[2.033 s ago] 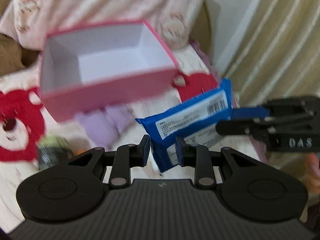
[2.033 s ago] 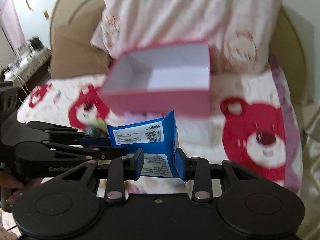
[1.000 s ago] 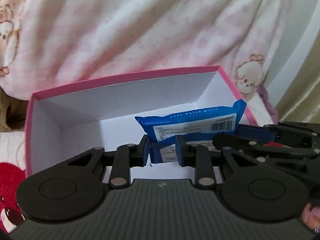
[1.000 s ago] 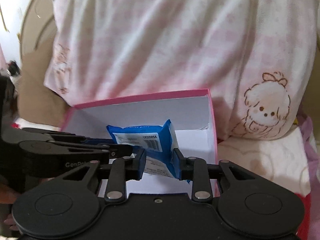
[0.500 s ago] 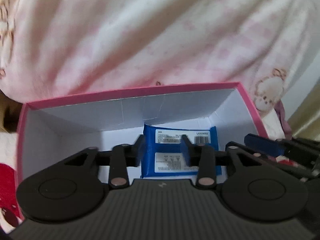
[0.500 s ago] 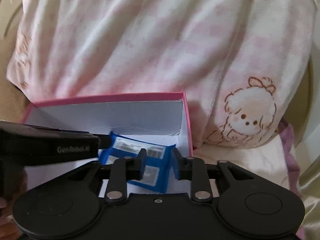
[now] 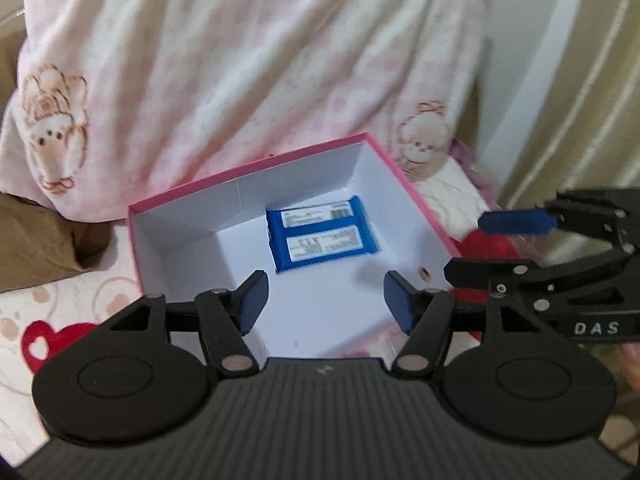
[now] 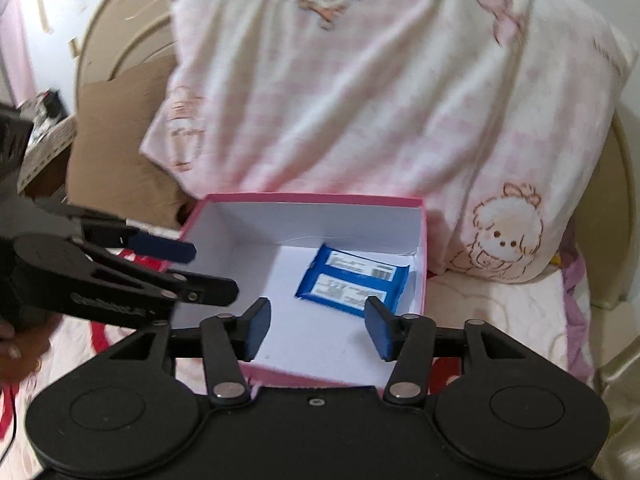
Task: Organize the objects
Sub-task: 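Withdraw the left gripper and move it to the gold-capped foundation bottle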
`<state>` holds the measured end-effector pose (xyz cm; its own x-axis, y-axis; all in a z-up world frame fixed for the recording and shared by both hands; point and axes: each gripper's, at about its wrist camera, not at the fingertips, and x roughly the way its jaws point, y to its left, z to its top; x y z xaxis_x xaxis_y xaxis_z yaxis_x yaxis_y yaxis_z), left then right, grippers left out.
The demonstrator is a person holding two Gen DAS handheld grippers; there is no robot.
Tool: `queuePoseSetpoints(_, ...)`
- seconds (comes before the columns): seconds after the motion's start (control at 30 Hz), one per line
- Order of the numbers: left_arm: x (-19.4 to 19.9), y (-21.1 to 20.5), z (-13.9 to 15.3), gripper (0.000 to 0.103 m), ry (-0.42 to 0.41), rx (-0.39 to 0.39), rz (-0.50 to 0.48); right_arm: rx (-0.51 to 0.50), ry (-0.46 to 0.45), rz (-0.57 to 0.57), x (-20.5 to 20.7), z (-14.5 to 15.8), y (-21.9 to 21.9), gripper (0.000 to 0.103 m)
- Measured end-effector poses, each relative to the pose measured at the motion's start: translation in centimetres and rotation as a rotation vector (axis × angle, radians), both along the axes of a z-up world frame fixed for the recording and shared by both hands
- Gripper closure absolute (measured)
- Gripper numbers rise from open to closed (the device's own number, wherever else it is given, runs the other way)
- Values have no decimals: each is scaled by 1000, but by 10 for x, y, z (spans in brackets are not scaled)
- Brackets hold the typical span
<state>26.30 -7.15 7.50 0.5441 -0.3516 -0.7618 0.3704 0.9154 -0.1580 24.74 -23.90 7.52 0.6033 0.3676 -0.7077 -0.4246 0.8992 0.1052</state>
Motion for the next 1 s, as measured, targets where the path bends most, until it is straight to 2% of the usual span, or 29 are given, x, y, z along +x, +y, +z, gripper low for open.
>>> queuePoseSetpoints(0.1,-25,8,19,31,-21,8,-43,-98,-34,37,-23,13,9,33)
queuePoseSetpoints(0.2,-52,13,37,27,-48,54,-68,-122,-51,72,-48,22,12,30)
queuePoseSetpoints(0.3,-72,18,43,23,-45,67,-80,-80,-41,95,-72,27,13,25)
queuePoseSetpoints(0.4,-99,22,47,18,-93,110,-101,-24,-14,137,-94,25,15,22)
queuePoseSetpoints(0.47,-113,25,42,18,-81,114,-100,1,11,167,-106,16,17,22)
queuePoseSetpoints(0.57,-126,36,32,18,19,52,-78,85,91,195,-125,-1,18,22)
queuePoseSetpoints(0.63,-135,41,25,18,46,41,-70,138,128,214,-133,-11,19,22)
queuePoseSetpoints(0.77,-149,44,9,18,61,68,-69,141,142,251,-152,-30,28,22)
queuePoseSetpoints(1.0,-162,48,-36,18,141,79,-51,119,203,309,-165,-76,43,22)
